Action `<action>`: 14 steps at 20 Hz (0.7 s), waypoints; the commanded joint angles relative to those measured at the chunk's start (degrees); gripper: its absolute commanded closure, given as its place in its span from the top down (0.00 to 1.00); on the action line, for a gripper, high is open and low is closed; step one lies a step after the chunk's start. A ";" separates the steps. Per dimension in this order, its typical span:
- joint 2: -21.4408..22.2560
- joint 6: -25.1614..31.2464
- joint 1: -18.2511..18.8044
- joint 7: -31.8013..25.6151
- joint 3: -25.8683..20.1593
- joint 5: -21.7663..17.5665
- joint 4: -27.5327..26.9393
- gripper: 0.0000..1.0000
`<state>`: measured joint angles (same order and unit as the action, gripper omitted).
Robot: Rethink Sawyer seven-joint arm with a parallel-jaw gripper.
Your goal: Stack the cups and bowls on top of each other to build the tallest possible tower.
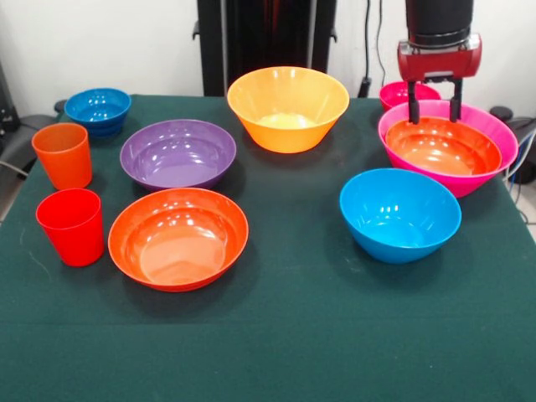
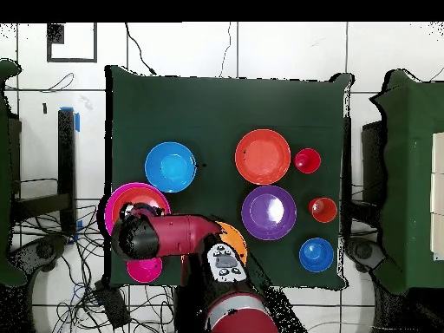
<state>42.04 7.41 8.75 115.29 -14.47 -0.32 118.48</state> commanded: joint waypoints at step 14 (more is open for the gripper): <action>4.83 15.94 1.92 -1.29 2.37 -3.38 -11.39 1.00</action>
<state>46.29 14.61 9.29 115.29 -12.06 -0.38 111.67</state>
